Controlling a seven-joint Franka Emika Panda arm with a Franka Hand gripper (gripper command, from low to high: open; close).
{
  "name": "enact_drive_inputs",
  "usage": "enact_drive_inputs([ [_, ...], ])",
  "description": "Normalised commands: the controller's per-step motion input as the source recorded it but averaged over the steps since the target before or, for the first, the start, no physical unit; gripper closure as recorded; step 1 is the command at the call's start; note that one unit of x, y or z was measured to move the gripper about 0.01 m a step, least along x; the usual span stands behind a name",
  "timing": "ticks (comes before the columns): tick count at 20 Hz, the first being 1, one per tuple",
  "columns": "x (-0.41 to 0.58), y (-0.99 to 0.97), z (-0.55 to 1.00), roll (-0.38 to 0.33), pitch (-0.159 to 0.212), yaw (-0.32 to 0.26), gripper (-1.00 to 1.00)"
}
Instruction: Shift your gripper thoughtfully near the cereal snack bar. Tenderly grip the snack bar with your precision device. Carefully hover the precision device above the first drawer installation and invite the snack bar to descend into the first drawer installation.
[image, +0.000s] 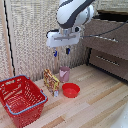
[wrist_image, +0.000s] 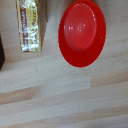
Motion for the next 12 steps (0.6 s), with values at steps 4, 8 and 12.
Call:
enact_drive_inputs([
  [4,0.296,0.31,-0.20,-0.028,0.011,-0.064,-1.00],
  [8,0.332,0.40,-0.27,-0.048,0.046,-0.067,-1.00],
  [12,0.286,0.42,-0.29,-0.078,0.080,-0.052,-1.00],
])
